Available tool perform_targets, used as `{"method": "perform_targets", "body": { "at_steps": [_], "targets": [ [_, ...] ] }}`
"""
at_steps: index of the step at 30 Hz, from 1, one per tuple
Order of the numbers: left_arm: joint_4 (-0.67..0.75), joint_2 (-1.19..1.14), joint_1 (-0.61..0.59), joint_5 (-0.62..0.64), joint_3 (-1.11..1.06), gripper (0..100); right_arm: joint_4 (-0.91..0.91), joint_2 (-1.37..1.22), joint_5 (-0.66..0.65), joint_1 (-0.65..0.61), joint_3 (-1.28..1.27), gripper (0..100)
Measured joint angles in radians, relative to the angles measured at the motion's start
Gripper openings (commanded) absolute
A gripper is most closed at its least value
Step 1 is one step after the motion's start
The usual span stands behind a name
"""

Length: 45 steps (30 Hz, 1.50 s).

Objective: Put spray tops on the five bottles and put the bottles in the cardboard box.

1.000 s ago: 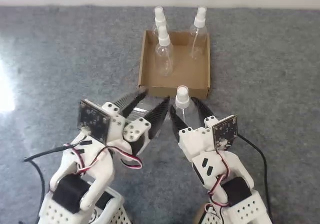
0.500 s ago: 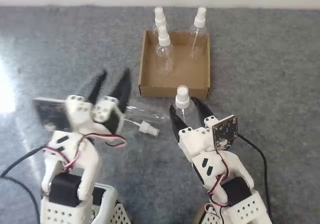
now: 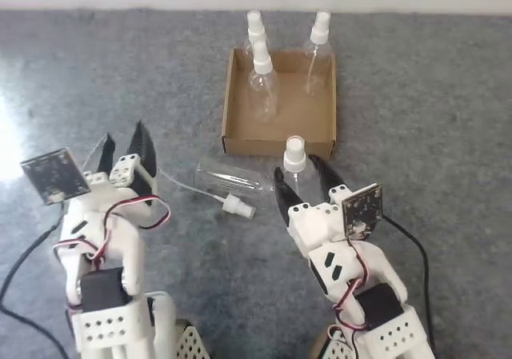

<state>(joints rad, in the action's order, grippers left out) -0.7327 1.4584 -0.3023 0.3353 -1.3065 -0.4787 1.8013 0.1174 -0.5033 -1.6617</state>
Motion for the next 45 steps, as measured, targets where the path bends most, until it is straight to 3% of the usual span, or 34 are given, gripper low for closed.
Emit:
{"method": "perform_targets", "body": {
  "at_steps": [10,20,45],
  "targets": [
    [0.0,0.043,-0.109,-0.038,-0.117,17,0.032,0.0,0.003,0.092,0.0,9.0],
    [0.0,0.344,-0.117,-0.094,-0.272,17,0.089,0.0,0.003,0.143,0.038,9.0],
    [0.0,0.344,-0.114,-0.112,-0.272,17,0.12,0.0,0.003,0.14,0.364,9.0]
  ]
}}
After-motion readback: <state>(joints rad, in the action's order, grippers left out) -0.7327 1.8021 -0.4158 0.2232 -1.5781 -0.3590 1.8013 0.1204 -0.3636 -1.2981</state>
